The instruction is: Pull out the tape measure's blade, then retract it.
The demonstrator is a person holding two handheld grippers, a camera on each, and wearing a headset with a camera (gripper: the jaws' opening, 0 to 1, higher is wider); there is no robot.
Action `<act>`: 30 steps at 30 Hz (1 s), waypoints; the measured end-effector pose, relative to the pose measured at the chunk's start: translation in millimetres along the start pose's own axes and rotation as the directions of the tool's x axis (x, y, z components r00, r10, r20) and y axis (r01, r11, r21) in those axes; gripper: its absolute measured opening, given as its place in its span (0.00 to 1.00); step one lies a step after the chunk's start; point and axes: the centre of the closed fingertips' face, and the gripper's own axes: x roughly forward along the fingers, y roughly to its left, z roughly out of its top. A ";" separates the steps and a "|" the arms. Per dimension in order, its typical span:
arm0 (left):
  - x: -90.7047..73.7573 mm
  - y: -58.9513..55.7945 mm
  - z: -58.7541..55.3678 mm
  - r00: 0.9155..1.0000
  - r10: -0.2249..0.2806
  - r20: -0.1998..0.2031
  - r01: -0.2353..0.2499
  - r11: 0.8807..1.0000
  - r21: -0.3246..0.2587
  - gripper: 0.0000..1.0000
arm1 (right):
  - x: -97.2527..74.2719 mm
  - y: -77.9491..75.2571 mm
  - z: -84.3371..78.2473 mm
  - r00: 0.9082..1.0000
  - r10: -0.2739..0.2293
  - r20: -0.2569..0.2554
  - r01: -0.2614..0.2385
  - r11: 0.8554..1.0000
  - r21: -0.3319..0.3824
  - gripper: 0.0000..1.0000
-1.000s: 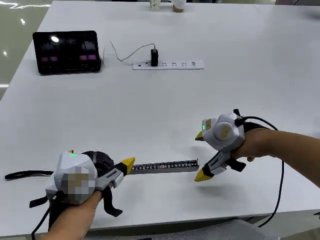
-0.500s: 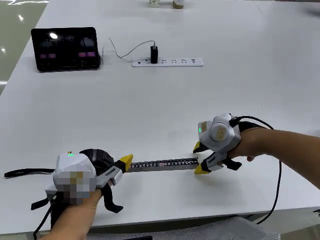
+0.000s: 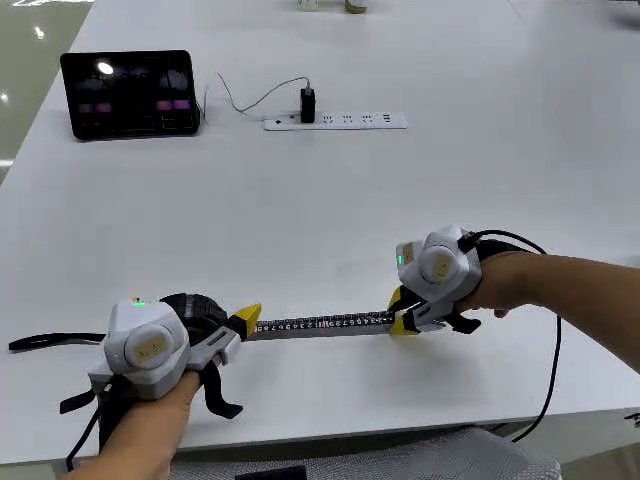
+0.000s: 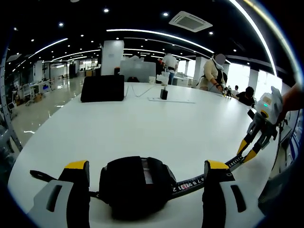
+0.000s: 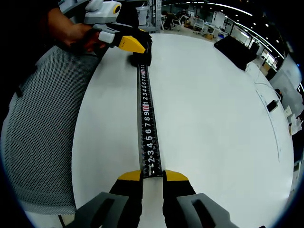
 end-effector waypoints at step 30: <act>-2.0 13.8 -18.2 0.997 0.047 -0.063 -0.051 0.997 -0.062 0.63 | 0.9 -0.2 0.7 0.999 -0.011 -0.031 0.012 0.999 0.038 0.11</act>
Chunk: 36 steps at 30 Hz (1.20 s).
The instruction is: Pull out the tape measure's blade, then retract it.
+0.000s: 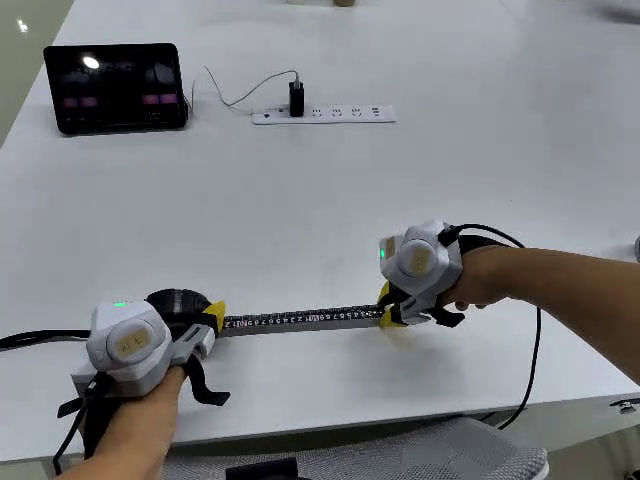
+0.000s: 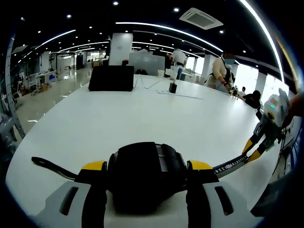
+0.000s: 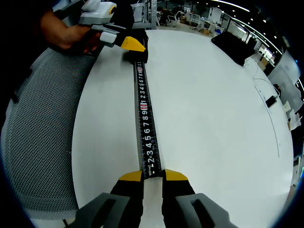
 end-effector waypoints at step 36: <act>-1.2 -1.5 -1.5 1.000 -0.017 0.002 0.017 0.999 0.037 0.61 | 4.1 0.0 6.2 1.000 -0.006 -0.005 0.005 1.000 -0.001 0.11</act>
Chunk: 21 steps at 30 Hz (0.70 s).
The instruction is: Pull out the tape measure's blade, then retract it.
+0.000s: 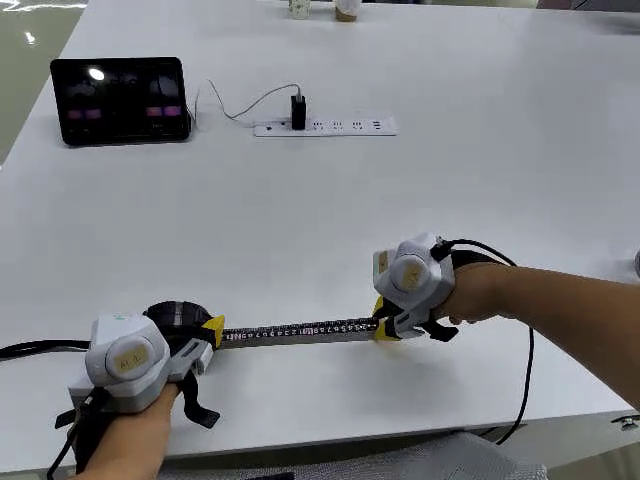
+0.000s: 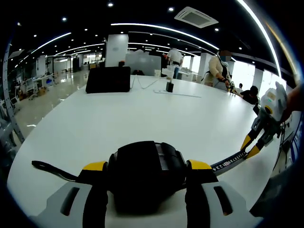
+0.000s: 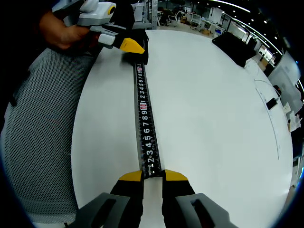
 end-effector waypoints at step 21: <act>2.3 1.2 -0.5 1.000 -0.002 -0.006 0.002 1.000 0.003 0.61 | 1.9 -0.6 5.2 0.999 -0.005 0.033 0.003 0.999 0.045 0.11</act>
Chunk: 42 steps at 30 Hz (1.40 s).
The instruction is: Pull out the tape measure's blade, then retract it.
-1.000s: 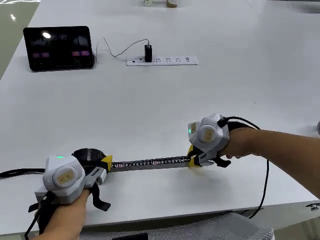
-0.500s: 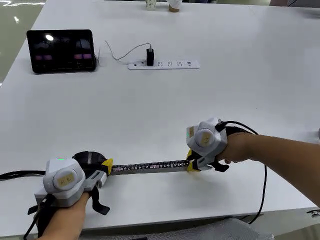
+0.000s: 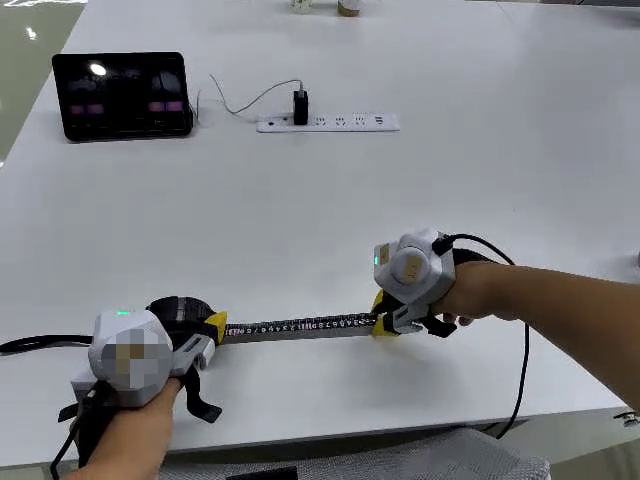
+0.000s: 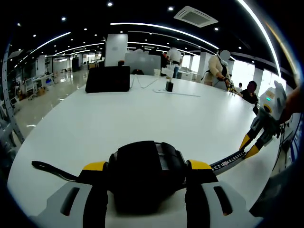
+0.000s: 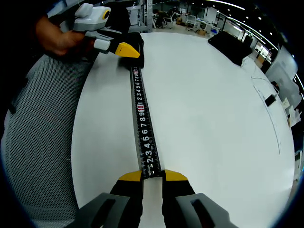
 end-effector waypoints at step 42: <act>-0.4 0.6 -0.4 1.000 -0.001 0.001 0.001 1.000 0.002 0.60 | 5.3 2.6 16.0 1.000 0.002 0.023 -0.001 1.000 -0.006 0.11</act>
